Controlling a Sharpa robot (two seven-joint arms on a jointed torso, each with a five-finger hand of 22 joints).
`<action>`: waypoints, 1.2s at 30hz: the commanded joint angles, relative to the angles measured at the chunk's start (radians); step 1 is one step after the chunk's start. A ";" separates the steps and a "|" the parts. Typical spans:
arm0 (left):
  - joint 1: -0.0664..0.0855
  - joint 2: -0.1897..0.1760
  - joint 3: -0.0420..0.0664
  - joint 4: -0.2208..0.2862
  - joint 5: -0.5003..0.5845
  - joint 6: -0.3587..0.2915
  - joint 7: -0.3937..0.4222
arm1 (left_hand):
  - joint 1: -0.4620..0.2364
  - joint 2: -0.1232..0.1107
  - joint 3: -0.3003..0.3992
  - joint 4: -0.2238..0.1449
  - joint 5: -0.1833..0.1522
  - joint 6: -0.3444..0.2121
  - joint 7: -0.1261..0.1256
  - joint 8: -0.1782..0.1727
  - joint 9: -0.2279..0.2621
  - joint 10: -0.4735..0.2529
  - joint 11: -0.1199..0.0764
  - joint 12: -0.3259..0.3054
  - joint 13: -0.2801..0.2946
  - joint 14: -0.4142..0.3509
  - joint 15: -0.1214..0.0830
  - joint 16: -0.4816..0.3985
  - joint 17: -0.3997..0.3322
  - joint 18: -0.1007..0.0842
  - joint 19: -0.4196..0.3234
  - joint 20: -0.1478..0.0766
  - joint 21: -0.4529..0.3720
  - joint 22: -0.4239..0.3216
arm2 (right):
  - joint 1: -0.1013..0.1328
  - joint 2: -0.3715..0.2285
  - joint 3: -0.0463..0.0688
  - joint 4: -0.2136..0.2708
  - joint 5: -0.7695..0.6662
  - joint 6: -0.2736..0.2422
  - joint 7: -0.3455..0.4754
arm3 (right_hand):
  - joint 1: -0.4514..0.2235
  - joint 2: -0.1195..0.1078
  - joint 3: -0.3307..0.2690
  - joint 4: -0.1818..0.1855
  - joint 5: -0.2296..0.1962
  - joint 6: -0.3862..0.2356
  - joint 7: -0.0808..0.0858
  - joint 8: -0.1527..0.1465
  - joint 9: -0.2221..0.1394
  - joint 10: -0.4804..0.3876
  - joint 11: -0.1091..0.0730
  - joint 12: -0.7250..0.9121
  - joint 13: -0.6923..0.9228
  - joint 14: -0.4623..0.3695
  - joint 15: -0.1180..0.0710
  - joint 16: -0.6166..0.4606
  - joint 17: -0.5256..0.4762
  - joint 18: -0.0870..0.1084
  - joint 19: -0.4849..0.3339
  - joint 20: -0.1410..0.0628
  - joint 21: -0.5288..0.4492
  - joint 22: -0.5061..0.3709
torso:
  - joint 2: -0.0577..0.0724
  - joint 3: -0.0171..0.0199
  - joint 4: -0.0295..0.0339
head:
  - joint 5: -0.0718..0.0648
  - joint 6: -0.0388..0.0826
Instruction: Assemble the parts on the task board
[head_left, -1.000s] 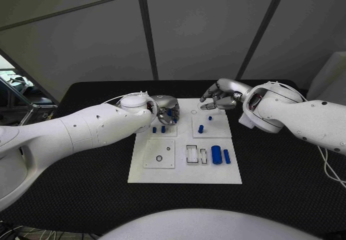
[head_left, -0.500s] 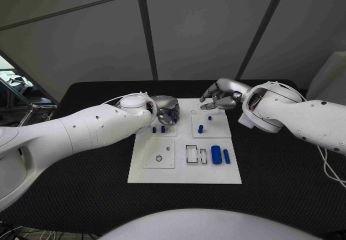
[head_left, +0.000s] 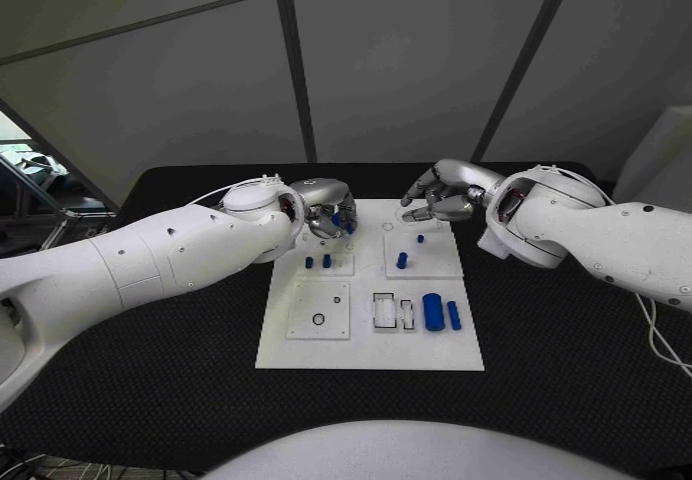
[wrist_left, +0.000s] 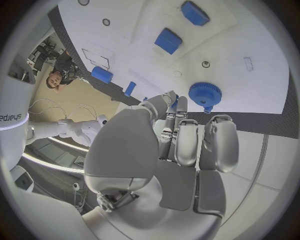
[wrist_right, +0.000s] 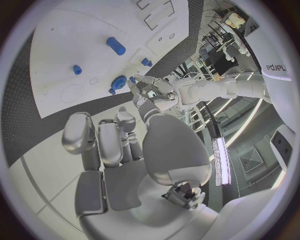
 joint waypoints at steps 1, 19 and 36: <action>0.001 -0.014 0.004 0.015 0.024 -0.012 0.002 | -0.012 0.002 0.004 0.002 -0.002 0.009 -0.002 -0.004 0.000 0.008 0.000 -0.005 -0.002 0.032 -0.005 0.005 -0.001 -0.006 0.016 -0.003 0.004 0.069 | 0.002 -0.001 0.001 0.000 -0.002 -0.005 0.007 | 0.005 0.001 0.004 -0.001 0.005 0.004 0.000 0.003 -0.002 0.001 0.002 -0.002 0.000 0.021 -0.008 -0.006 0.001 0.015 -0.003 0.001 -0.004 -0.001 | 0.000 0.0004 -0.0006 | 0.002 0.000; -0.031 -0.121 0.013 0.062 0.052 0.017 -0.029 | -0.021 0.000 0.001 0.003 -0.003 0.014 -0.002 -0.009 -0.001 0.013 0.000 -0.013 -0.003 0.031 -0.005 0.006 -0.003 -0.006 0.015 -0.003 0.004 0.070 | 0.002 0.000 0.001 -0.004 -0.002 -0.006 0.008 | 0.005 0.001 0.004 -0.001 0.005 0.004 0.000 0.003 -0.002 0.001 0.002 -0.002 0.000 0.021 -0.008 -0.006 0.001 0.015 -0.003 0.001 -0.004 -0.001 | 0.000 -0.0010 -0.0014 | 0.011 0.009; -0.045 -0.101 0.013 0.025 0.053 0.025 -0.036 | -0.026 -0.004 -0.002 0.003 -0.003 0.014 -0.001 -0.013 -0.003 0.015 0.000 -0.019 -0.004 0.031 -0.005 0.006 -0.003 -0.006 0.015 -0.002 0.003 0.069 | 0.002 0.001 0.001 -0.005 -0.002 -0.015 0.013 | 0.005 0.000 0.005 0.000 0.005 0.004 0.000 0.003 -0.002 -0.002 0.002 -0.011 -0.010 0.020 -0.008 -0.013 -0.006 0.016 -0.006 0.000 -0.008 -0.008 | 0.001 -0.0003 -0.0024 | 0.010 0.008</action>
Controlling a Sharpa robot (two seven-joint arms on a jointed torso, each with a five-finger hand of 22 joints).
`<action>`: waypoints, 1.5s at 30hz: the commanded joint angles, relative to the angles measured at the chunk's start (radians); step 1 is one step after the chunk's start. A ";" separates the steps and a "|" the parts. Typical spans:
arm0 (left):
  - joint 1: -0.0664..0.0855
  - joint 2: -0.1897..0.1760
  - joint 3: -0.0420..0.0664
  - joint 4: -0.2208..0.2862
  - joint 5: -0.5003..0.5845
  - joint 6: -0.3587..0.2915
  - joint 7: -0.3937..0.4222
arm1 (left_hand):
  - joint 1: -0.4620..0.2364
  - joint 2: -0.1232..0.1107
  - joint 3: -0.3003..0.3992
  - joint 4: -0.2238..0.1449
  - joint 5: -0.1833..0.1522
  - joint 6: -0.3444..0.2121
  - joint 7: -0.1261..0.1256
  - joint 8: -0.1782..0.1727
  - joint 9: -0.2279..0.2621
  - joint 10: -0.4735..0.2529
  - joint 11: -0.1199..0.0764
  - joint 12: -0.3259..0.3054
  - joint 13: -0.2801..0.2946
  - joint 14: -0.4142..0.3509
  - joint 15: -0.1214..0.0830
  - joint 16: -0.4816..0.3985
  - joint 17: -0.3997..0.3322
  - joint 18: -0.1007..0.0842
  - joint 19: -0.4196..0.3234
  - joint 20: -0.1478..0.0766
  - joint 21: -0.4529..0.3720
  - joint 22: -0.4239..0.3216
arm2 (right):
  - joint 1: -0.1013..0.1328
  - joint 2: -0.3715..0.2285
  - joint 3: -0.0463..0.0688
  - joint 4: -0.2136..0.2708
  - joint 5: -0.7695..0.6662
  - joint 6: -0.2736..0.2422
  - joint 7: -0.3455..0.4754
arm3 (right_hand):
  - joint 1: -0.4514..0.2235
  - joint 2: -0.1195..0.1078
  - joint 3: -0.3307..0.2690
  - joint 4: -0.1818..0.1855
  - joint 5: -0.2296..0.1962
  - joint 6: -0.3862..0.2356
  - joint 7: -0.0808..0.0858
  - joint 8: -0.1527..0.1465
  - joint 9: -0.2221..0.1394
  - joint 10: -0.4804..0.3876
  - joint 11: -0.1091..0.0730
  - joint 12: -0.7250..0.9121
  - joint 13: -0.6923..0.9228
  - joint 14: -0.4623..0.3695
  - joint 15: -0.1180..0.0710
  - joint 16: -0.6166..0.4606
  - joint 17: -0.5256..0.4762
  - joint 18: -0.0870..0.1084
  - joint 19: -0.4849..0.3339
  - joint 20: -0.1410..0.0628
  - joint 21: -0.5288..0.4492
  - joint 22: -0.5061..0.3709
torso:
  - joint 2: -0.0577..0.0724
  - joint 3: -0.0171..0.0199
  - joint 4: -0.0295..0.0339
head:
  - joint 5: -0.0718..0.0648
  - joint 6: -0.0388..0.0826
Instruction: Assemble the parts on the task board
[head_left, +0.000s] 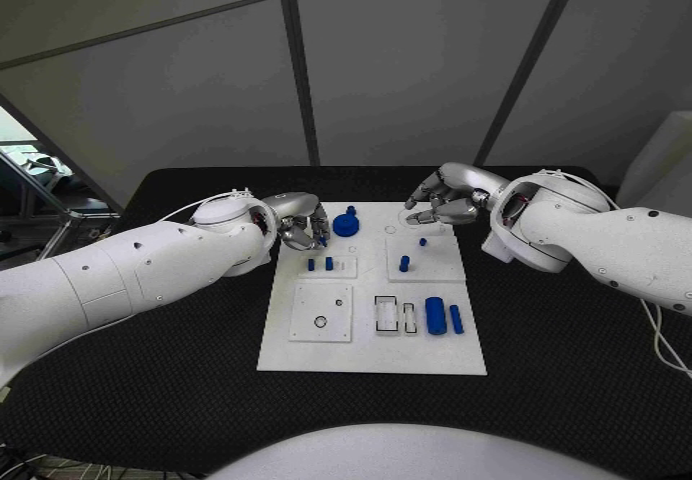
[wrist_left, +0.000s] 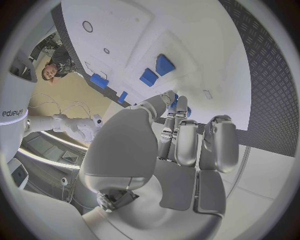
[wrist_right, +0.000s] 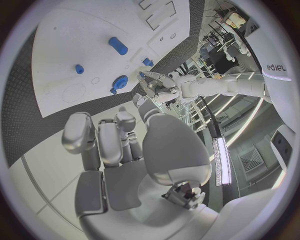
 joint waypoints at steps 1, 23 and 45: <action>0.001 0.005 0.001 -0.006 0.007 0.011 -0.008 | -0.006 -0.001 -0.002 0.003 -0.003 0.006 -0.002 -0.005 0.001 0.007 0.002 -0.004 -0.001 0.031 -0.005 0.006 -0.001 -0.006 0.015 -0.003 0.002 0.069 | 0.002 0.001 0.001 0.001 -0.002 -0.014 0.011 | 0.005 0.000 0.006 0.000 0.005 0.004 0.000 0.003 -0.001 -0.004 0.002 -0.009 -0.004 0.020 -0.008 -0.008 -0.003 0.016 -0.007 0.000 -0.005 -0.003 | 0.000 0.0001 -0.0007 | 0.000 -0.001; -0.001 0.028 0.001 -0.025 0.007 0.039 -0.005 | -0.007 -0.001 -0.002 0.002 -0.003 0.006 -0.002 -0.007 0.000 0.007 0.002 -0.006 -0.001 0.031 -0.005 0.006 -0.002 -0.006 0.015 -0.002 0.001 0.069 | 0.002 0.001 0.001 0.002 -0.002 -0.012 0.010 | 0.005 0.000 0.006 0.000 0.005 0.004 0.000 0.003 -0.001 -0.004 0.002 -0.009 -0.004 0.020 -0.008 -0.008 -0.003 0.016 -0.007 0.000 -0.005 -0.003 | 0.000 0.0005 0.0002 | -0.004 -0.005; -0.001 0.030 0.001 -0.030 0.007 0.065 -0.028 | -0.010 0.000 -0.003 0.002 -0.009 0.006 -0.002 -0.014 -0.001 0.008 0.002 -0.015 -0.002 0.031 -0.004 0.006 -0.004 -0.005 0.013 -0.001 -0.002 0.067 | 0.002 0.001 0.001 0.001 -0.002 -0.009 0.009 | 0.005 -0.001 0.006 0.000 0.006 0.004 0.000 0.003 -0.001 -0.003 0.001 -0.008 -0.003 0.021 -0.008 -0.007 -0.001 0.016 -0.006 0.000 -0.005 -0.003 | 0.000 -0.0001 0.0006 | -0.004 -0.012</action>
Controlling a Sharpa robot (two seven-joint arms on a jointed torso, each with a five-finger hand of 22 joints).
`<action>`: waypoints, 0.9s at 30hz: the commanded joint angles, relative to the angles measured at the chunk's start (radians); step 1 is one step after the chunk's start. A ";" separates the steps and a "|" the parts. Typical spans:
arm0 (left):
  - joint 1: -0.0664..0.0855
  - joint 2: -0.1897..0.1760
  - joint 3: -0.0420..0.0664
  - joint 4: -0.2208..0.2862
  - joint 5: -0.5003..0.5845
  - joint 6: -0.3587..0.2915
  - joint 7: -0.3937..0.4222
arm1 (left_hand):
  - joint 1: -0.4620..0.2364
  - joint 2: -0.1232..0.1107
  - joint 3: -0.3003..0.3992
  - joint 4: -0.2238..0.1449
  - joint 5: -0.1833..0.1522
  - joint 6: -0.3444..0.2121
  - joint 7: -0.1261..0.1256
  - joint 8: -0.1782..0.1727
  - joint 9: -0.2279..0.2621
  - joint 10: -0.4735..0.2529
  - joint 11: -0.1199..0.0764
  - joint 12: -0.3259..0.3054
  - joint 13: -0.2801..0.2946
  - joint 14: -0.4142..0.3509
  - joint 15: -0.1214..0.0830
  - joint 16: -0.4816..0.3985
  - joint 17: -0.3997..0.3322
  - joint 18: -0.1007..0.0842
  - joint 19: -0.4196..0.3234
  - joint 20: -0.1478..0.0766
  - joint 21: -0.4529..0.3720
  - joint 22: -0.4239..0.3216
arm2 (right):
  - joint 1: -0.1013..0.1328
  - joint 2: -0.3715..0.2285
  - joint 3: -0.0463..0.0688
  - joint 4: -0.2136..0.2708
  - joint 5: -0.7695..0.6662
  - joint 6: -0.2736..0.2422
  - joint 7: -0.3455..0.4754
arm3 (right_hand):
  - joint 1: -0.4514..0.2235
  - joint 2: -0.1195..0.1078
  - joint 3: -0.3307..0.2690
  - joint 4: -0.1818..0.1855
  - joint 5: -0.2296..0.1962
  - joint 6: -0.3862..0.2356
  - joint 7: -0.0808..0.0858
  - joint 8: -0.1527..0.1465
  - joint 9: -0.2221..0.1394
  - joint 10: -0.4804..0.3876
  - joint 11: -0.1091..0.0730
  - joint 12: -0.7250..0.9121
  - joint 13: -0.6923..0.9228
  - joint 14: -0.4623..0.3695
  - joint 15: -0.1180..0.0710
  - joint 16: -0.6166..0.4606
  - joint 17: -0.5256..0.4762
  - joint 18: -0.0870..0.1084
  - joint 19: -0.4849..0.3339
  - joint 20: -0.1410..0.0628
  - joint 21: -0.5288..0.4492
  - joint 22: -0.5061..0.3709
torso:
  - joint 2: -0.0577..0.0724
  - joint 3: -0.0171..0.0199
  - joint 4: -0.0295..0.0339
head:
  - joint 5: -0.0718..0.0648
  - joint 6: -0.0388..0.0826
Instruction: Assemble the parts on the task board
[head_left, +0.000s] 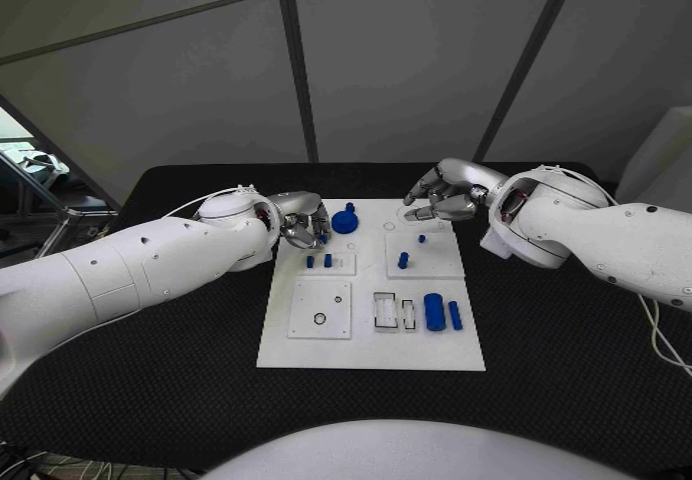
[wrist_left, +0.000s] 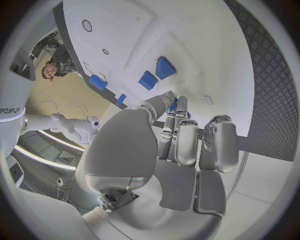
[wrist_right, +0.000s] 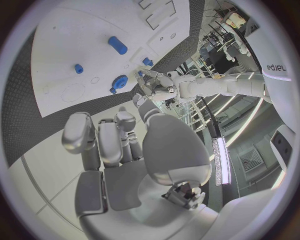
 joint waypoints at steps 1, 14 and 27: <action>-0.001 0.000 -0.001 0.000 0.001 0.016 -0.008 | -0.010 0.000 -0.003 0.002 -0.005 0.006 -0.002 -0.006 -0.001 0.009 0.002 -0.007 -0.001 0.031 -0.004 0.006 -0.001 -0.005 0.013 -0.001 -0.002 0.067 | 0.002 0.001 0.001 0.000 -0.002 -0.007 0.008 | 0.005 -0.001 0.006 0.000 0.006 0.004 0.000 0.003 -0.001 -0.003 0.001 -0.002 0.000 0.021 -0.008 -0.001 0.002 0.016 -0.006 0.000 -0.005 -0.001 | 0.000 0.0001 0.0004 | 0.001 -0.001; -0.001 0.002 -0.001 0.001 0.001 0.009 0.002 | -0.010 0.000 -0.003 0.001 -0.006 0.007 -0.002 -0.007 -0.001 0.010 0.002 -0.008 -0.001 0.031 -0.004 0.006 -0.002 -0.005 0.013 -0.001 -0.002 0.067 | 0.002 0.002 0.001 -0.001 -0.002 -0.006 0.008 | 0.005 -0.001 0.006 0.000 0.006 0.004 0.000 0.003 -0.001 -0.003 0.001 -0.002 0.000 0.021 -0.008 -0.001 0.002 0.016 -0.006 0.000 -0.005 -0.001 | 0.000 0.0001 -0.0005 | 0.000 -0.001; -0.001 0.000 -0.001 0.002 0.001 0.006 0.009 | -0.011 -0.001 -0.005 0.000 -0.008 0.010 -0.003 -0.008 -0.001 0.014 0.001 -0.009 -0.001 0.031 -0.004 0.007 -0.002 -0.005 0.013 -0.002 -0.002 0.067 | 0.002 0.002 0.001 -0.002 -0.002 -0.004 0.008 | 0.005 -0.001 0.006 0.000 0.006 0.004 0.000 0.003 -0.001 -0.003 0.001 -0.002 0.000 0.021 -0.008 -0.001 0.002 0.016 -0.006 0.000 -0.005 -0.001 | 0.000 0.0002 -0.0005 | 0.002 -0.002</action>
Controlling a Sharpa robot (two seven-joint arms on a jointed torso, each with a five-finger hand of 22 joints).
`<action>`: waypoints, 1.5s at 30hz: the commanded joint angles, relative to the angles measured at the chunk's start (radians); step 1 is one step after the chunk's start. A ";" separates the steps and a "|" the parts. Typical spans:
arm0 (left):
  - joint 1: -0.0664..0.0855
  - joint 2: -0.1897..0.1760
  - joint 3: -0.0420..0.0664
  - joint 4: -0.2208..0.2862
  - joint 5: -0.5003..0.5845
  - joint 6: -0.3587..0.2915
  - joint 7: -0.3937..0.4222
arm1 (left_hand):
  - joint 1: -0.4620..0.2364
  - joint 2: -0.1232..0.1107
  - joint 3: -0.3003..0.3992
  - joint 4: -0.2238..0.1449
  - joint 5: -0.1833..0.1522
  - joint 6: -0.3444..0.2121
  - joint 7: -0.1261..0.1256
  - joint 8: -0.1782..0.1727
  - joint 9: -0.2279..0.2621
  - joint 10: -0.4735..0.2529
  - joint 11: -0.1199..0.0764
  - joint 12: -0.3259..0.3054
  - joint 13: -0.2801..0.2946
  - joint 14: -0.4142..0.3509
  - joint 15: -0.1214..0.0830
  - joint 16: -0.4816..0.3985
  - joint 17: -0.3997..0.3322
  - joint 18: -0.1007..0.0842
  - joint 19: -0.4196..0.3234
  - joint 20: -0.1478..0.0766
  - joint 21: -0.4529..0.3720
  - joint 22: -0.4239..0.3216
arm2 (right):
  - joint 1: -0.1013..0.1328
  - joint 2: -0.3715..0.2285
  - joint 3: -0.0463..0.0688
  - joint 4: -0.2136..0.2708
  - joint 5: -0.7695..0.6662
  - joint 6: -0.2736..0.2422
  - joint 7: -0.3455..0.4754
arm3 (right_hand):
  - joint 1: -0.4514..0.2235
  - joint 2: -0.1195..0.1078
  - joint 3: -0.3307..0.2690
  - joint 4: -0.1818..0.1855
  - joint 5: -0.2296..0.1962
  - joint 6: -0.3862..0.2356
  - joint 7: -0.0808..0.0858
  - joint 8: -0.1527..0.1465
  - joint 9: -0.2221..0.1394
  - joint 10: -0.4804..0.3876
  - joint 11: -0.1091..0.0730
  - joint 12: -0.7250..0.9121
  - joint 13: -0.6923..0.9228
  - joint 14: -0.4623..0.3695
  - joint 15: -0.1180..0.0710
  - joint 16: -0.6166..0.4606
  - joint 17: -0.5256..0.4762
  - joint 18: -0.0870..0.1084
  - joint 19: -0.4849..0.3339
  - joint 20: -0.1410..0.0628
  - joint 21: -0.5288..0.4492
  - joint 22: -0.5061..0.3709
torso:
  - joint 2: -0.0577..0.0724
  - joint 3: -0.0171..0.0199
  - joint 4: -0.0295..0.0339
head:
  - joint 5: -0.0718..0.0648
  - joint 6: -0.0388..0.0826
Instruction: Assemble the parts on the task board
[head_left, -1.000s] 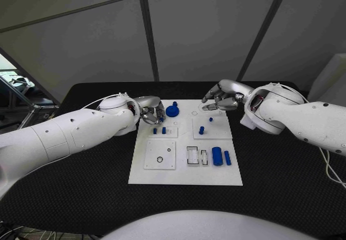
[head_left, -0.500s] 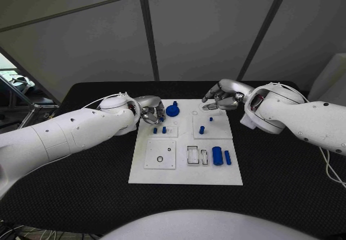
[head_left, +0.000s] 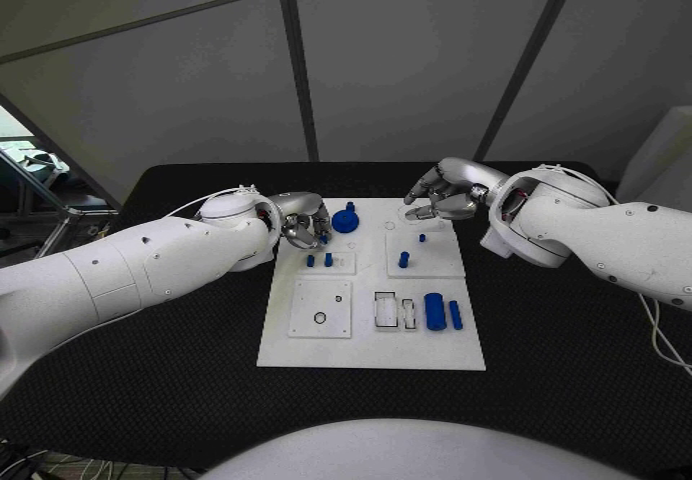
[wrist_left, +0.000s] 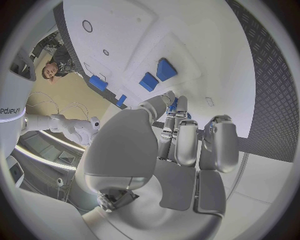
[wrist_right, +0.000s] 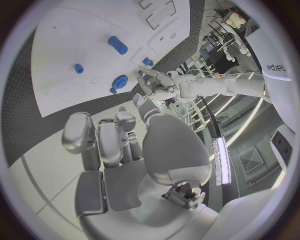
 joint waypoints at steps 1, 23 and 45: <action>0.001 -0.001 0.000 0.000 0.002 0.005 0.007 | -0.011 -0.001 -0.005 0.000 -0.004 0.007 0.000 -0.004 0.001 0.006 0.001 -0.004 -0.001 0.031 -0.004 0.007 -0.002 -0.005 0.013 -0.002 -0.001 0.067 | 0.002 0.001 0.001 0.000 -0.002 -0.005 0.008 | 0.005 -0.001 0.006 0.000 0.006 0.004 0.000 0.003 -0.002 -0.003 0.001 -0.002 0.000 0.021 -0.008 -0.001 0.002 0.016 -0.006 0.000 -0.005 -0.001 | 0.000 -0.0001 -0.0008 | 0.001 0.000; 0.001 0.004 0.000 -0.014 0.002 0.023 -0.009 | -0.043 -0.026 -0.016 0.008 -0.004 -0.063 0.011 -0.076 -0.029 -0.013 0.012 -0.052 -0.010 0.029 0.005 0.009 -0.007 -0.002 0.007 0.007 -0.015 0.059 | 0.002 -0.001 0.001 0.001 -0.002 -0.004 0.008 | 0.005 -0.001 0.007 0.001 0.006 0.004 0.000 0.003 -0.002 -0.001 0.001 -0.001 0.000 0.021 -0.008 -0.002 0.002 0.016 -0.006 0.000 -0.006 -0.001 | 0.000 0.0000 -0.0002 | -0.002 -0.003; 0.001 -0.005 0.000 -0.017 0.002 0.019 -0.014 | -0.043 -0.033 -0.018 0.011 -0.003 -0.152 0.011 -0.146 -0.051 -0.005 0.007 -0.072 -0.010 0.029 0.001 0.012 -0.010 -0.002 0.007 0.004 -0.019 0.060 | 0.002 -0.004 0.001 -0.002 -0.002 -0.006 0.006 | 0.004 -0.003 0.009 0.002 0.006 0.002 -0.001 0.003 -0.002 -0.017 0.001 -0.031 -0.030 0.016 -0.009 -0.020 -0.019 0.019 -0.014 -0.001 -0.016 -0.016 | 0.000 -0.0007 -0.0001 | 0.004 -0.004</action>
